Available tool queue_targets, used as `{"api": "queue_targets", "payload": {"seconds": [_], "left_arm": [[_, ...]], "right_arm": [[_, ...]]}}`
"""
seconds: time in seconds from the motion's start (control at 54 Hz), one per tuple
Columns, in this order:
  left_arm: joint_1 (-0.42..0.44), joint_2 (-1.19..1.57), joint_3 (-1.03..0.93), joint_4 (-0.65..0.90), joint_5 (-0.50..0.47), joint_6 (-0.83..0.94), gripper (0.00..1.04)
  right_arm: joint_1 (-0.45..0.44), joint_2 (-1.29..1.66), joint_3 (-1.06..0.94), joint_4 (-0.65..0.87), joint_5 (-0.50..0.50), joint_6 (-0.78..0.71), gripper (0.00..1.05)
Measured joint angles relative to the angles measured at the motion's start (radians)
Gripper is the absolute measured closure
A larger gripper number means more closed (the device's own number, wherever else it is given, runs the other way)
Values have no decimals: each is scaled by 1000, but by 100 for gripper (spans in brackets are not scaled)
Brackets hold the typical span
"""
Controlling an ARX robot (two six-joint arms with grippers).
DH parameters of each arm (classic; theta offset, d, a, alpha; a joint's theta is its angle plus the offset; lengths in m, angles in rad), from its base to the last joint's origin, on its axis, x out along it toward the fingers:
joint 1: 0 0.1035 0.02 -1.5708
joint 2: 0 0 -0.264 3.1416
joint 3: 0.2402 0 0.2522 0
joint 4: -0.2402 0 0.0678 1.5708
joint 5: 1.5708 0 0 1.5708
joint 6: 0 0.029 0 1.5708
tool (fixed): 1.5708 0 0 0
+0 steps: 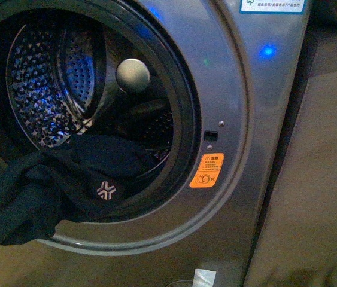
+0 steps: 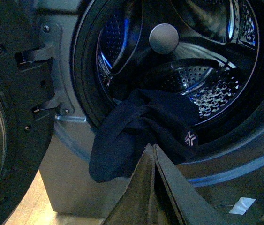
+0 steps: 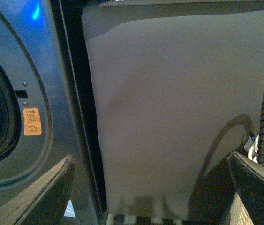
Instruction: Put clothes into washing machine
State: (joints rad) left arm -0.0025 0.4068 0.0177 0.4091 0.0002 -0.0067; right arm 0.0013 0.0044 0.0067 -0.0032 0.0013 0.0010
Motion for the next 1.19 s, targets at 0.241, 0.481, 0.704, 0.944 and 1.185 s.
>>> {"api": "queue_targets", "payload": {"seconds": [0.241, 0.481, 0.704, 0.944, 1.185], "left_arm": [[0, -115, 0, -113, 0, 0, 101], [0, -184, 0, -182, 0, 0, 101], [0, -318, 0, -346, 1, -1, 99], [0, -401, 0, -407, 0, 0, 54], [0, -401, 0, -407, 0, 0, 6]], "right_arm": [[0, 0, 0, 0, 0, 0, 7], [0, 0, 0, 0, 0, 0, 7], [0, 0, 0, 0, 0, 0, 7], [0, 0, 0, 0, 0, 0, 7], [0, 0, 0, 0, 0, 0, 7]]}}
